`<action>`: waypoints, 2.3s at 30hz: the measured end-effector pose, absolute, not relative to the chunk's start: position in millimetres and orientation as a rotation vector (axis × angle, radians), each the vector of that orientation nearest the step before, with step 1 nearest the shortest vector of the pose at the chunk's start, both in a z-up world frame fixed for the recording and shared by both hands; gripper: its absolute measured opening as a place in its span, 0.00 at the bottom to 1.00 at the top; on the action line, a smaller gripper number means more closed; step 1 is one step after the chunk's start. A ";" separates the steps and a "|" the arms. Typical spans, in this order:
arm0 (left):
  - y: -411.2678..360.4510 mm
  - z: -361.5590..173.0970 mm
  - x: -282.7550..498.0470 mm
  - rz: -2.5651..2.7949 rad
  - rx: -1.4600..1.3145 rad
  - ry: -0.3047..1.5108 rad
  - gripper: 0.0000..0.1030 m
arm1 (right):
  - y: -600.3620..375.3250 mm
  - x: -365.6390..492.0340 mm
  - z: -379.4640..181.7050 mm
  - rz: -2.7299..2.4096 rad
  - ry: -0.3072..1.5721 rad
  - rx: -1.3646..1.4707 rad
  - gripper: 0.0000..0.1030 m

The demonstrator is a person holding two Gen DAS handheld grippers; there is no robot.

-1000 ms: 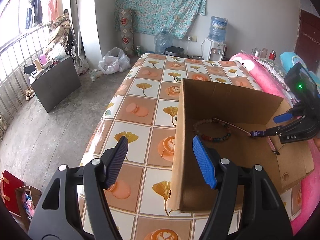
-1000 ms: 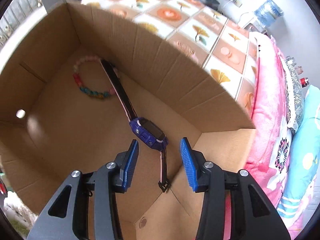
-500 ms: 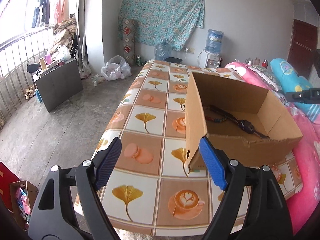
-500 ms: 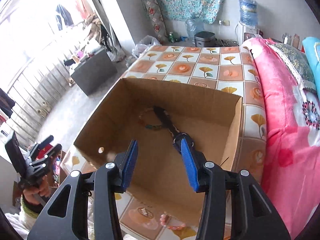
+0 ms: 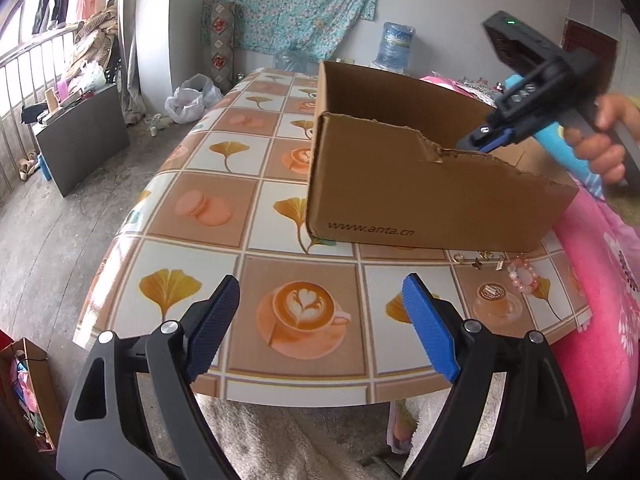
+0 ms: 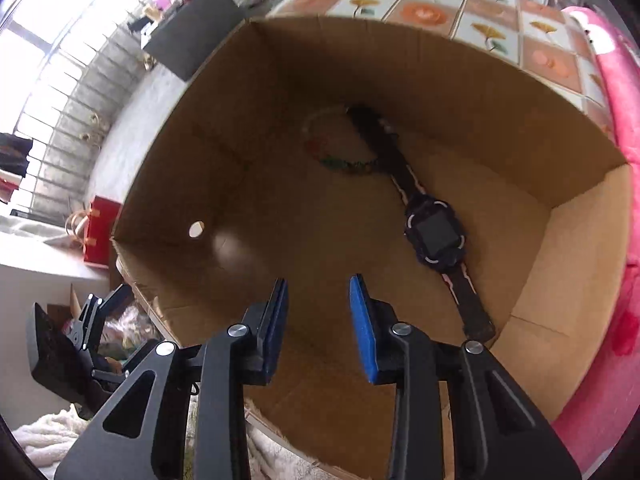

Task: Organize jewelry

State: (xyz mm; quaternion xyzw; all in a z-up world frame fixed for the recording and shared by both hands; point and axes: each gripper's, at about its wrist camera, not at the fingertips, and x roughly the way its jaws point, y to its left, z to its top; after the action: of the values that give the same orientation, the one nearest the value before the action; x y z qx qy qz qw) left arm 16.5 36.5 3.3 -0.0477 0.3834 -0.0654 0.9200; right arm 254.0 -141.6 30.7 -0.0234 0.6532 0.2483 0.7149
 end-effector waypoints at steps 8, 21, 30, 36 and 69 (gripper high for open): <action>23.7 -10.3 3.7 -0.181 -0.040 0.803 0.79 | -115.3 289.4 -35.3 0.428 1.663 -0.198 0.38; 28.1 -26.3 9.9 -0.202 -0.034 0.822 0.80 | -136.0 275.7 42.1 0.341 1.355 -0.122 0.45; 16.1 -33.7 21.1 -0.211 0.034 0.813 0.81 | -139.2 117.6 117.2 0.658 1.002 0.088 0.50; 1.5 -39.1 32.1 -0.232 0.060 0.850 0.81 | -162.8 99.4 41.6 0.468 1.175 0.203 0.50; -17.7 -43.6 52.5 -0.174 0.100 0.917 0.93 | -210.7 -24.3 83.1 0.007 0.573 -0.107 0.94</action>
State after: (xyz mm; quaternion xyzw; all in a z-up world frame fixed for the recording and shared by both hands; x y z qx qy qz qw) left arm 52.5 -17.7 -43.6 0.0483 0.4419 -0.0838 0.8919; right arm -24.3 -210.7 83.1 -0.0527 0.2823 0.0036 0.9579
